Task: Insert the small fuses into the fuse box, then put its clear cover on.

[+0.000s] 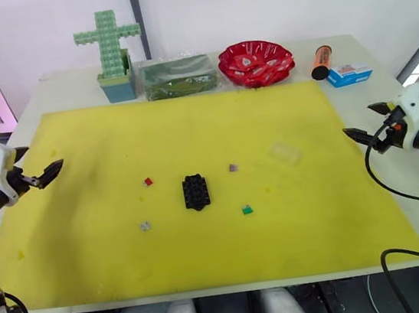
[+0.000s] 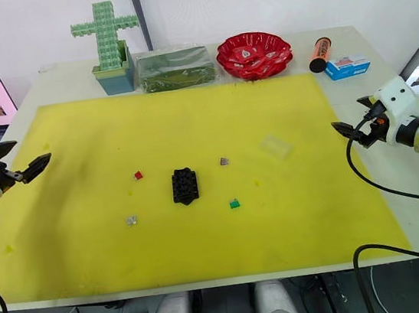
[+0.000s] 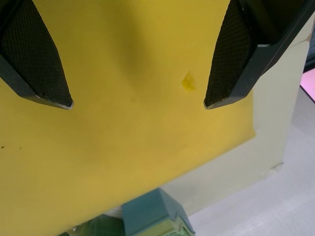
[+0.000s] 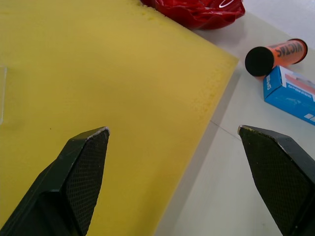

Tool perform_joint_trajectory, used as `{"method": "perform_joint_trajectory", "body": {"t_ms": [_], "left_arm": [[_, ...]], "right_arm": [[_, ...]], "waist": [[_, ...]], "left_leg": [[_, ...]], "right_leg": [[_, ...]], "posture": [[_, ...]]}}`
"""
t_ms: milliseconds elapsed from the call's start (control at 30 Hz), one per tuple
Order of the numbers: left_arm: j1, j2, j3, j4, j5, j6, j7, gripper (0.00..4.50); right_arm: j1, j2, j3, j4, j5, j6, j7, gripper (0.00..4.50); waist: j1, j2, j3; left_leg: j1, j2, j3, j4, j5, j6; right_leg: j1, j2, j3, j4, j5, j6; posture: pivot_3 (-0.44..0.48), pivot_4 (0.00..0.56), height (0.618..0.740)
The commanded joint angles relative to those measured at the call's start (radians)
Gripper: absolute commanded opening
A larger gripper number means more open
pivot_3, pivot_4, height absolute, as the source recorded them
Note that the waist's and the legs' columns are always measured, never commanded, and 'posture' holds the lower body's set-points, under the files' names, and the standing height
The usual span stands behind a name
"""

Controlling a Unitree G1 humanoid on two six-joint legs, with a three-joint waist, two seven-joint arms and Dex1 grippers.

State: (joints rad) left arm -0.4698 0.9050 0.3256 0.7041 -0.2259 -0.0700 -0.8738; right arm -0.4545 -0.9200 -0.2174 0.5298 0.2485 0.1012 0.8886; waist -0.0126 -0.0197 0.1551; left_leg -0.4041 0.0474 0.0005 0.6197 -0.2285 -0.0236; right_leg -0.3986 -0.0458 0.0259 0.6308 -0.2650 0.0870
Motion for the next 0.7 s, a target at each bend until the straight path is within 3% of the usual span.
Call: {"method": "perform_joint_trajectory", "body": {"t_ms": [33,700], "left_arm": [[-0.010,0.033,0.005,-0.002,0.013,-0.034,0.006,4.50],[-0.041,0.030,0.011,0.031,0.019,-0.068,0.032,4.50]], "right_arm": [[-0.029,-0.015,-0.046,-0.024,0.019,0.001,-0.006,4.47],[-0.051,-0.025,-0.030,-0.008,0.000,0.007,-0.004,4.47]], "waist": [[0.001,0.000,0.000],[0.001,0.000,0.000]], "left_leg": [[0.000,0.000,0.000,0.000,0.000,0.000],[0.000,0.000,0.000,0.000,0.000,0.000]], "right_leg": [[0.000,0.000,0.000,0.000,0.000,0.000],[0.000,0.000,0.000,0.000,0.000,0.000]], "posture": [[0.000,0.150,0.740],[0.000,0.150,0.740]]}}
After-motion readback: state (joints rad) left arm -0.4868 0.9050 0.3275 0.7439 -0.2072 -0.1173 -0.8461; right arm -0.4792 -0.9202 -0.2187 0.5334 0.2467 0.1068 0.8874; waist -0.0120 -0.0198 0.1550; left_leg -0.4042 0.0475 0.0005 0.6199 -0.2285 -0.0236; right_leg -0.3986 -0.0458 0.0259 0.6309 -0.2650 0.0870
